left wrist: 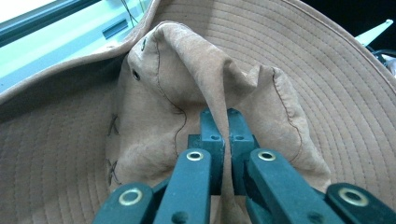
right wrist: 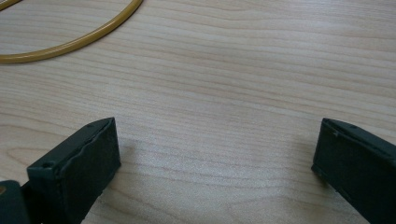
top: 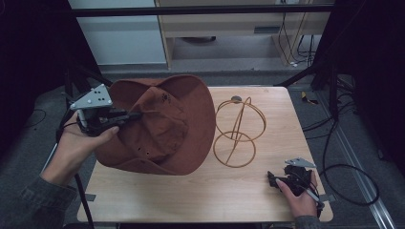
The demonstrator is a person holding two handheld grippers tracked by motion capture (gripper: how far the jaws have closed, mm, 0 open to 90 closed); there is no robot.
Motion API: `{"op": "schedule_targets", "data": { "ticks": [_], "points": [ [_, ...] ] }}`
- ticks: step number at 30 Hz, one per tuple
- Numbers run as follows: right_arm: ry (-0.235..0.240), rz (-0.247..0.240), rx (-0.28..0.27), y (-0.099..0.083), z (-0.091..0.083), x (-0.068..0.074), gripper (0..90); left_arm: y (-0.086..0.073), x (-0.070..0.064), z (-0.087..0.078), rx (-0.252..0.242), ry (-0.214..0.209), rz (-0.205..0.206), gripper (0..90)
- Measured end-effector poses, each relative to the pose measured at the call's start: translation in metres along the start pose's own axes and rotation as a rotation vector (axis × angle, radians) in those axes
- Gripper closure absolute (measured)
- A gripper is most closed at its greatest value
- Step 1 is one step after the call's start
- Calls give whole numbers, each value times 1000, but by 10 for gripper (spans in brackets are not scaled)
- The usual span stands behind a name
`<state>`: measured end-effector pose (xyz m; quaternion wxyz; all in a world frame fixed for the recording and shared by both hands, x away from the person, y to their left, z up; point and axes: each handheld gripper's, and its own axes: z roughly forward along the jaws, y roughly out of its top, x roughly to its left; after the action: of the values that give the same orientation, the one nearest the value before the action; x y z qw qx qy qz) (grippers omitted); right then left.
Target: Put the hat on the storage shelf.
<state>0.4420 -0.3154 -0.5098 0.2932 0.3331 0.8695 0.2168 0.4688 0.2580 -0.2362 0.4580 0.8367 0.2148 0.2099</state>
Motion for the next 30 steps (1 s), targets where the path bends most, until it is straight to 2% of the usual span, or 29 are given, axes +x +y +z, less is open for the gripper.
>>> {"op": "schedule_targets", "data": {
  "ticks": [4, 12, 30],
  "points": [
    [0, 0, 0, 0, 0, 0, 8, 7, -3, 0, -4, 8, 10, 884],
    [0, 1, 0, 0, 0, 0, 8, 28, -9, 11, 0, -19, 46, 884],
    [1, 1, 2, 0, 0, 0, 8, 55, -17, 27, 6, -38, 84, 884]
  ]
}}
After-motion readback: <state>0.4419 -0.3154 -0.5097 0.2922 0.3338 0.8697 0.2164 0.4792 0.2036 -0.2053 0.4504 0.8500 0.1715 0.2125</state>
